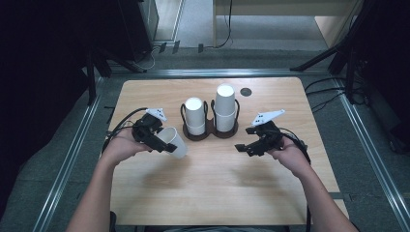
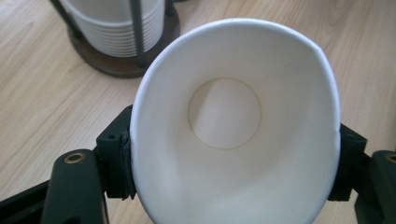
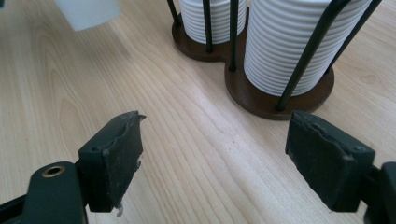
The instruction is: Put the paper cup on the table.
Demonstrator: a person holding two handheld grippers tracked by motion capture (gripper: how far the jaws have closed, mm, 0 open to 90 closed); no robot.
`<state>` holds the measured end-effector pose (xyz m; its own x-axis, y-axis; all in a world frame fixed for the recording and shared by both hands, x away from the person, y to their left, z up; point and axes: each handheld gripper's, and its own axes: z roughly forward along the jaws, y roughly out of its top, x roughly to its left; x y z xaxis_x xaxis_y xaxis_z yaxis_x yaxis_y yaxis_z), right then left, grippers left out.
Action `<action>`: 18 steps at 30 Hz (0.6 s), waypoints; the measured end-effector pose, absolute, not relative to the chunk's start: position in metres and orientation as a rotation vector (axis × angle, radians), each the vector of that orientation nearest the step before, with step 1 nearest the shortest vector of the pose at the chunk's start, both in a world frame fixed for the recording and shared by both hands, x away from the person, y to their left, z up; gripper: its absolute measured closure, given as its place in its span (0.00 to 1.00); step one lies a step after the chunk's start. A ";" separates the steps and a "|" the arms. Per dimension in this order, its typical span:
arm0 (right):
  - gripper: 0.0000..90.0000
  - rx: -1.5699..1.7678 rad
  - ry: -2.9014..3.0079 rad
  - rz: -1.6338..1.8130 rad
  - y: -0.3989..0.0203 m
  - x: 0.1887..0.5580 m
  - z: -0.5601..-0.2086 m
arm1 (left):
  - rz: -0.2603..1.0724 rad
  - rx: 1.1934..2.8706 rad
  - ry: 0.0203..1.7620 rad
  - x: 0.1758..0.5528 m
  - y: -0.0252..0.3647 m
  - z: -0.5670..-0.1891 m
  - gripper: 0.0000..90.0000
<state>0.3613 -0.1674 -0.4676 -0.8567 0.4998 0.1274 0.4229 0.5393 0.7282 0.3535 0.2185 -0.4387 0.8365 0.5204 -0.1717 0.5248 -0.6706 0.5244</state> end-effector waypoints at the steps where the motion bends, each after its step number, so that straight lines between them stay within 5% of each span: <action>1: 0.21 0.805 2.670 1.225 -0.167 0.362 -0.468 | -0.006 2.441 0.770 0.354 0.221 -0.439 0.27; 18: 0.21 0.812 2.638 1.182 -0.172 0.366 -0.469 | 0.031 2.410 0.909 0.369 0.257 -0.440 0.27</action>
